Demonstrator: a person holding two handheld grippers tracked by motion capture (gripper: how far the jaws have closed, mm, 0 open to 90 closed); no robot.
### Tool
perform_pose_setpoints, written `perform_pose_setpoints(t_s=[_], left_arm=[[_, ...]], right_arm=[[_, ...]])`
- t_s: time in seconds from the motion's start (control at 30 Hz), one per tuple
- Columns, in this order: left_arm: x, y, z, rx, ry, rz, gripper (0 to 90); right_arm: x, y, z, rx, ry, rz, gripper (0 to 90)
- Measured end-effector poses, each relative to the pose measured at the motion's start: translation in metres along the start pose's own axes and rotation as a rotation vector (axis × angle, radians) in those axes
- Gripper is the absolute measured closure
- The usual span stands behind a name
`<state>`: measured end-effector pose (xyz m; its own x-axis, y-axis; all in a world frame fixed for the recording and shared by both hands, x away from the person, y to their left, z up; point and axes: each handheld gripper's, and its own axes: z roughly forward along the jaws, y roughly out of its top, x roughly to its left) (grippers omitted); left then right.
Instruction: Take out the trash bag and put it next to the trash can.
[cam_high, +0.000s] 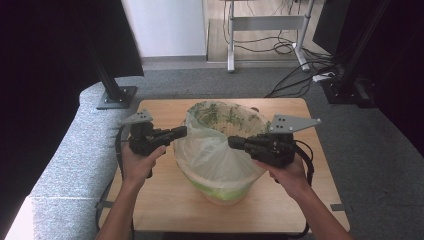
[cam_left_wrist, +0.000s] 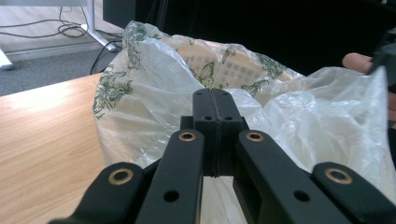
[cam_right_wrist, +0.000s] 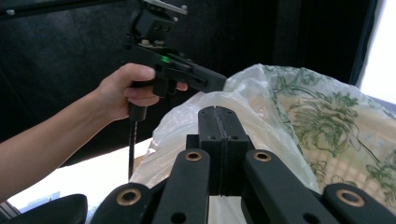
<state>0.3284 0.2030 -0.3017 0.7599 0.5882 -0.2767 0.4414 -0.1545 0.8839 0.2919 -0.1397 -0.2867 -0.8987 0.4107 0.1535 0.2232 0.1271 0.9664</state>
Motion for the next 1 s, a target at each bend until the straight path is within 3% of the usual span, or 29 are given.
perform_pose_setpoints(t_s=[0.07, 0.17, 0.23, 0.33, 0.43, 0.57, 0.63, 0.8, 1.0], left_arm=[[0.0, 0.0, 0.0, 0.0, 0.0, 0.0, 90.0], [0.001, -0.001, -0.001, -0.001, -0.001, 0.0, 90.0], [0.001, -0.001, -0.001, -0.001, -0.001, -0.005, 90.0], [0.001, -0.002, -0.001, -0.004, -0.003, -0.007, 90.0], [0.0, -0.003, 0.0, -0.002, -0.002, -0.005, 90.0], [0.0, -0.002, -0.001, -0.001, 0.0, -0.004, 90.0], [0.0, -0.001, -0.002, -0.003, 0.001, -0.002, 90.0], [0.0, -0.001, -0.003, -0.006, 0.004, 0.003, 90.0], [0.001, -0.002, -0.001, -0.004, 0.003, 0.002, 90.0]], right_arm=[[-0.003, -0.001, 0.001, 0.01, -0.005, 0.015, 82.9], [0.0, -0.002, 0.002, 0.046, 0.057, -0.005, 52.6], [0.007, -0.005, 0.002, 0.085, 0.046, -0.056, 38.7], [0.011, -0.011, 0.008, 0.178, 0.081, -0.078, 30.7], [0.017, -0.016, 0.013, 0.244, 0.078, -0.122, 36.8], [0.024, -0.019, 0.018, 0.305, 0.055, -0.191, 78.6], [0.024, -0.018, 0.019, 0.306, 0.038, -0.203, 87.5], [0.018, -0.008, 0.014, 0.178, 0.023, -0.156, 88.8], [0.008, -0.004, 0.012, 0.073, 0.002, -0.071, 88.7]])
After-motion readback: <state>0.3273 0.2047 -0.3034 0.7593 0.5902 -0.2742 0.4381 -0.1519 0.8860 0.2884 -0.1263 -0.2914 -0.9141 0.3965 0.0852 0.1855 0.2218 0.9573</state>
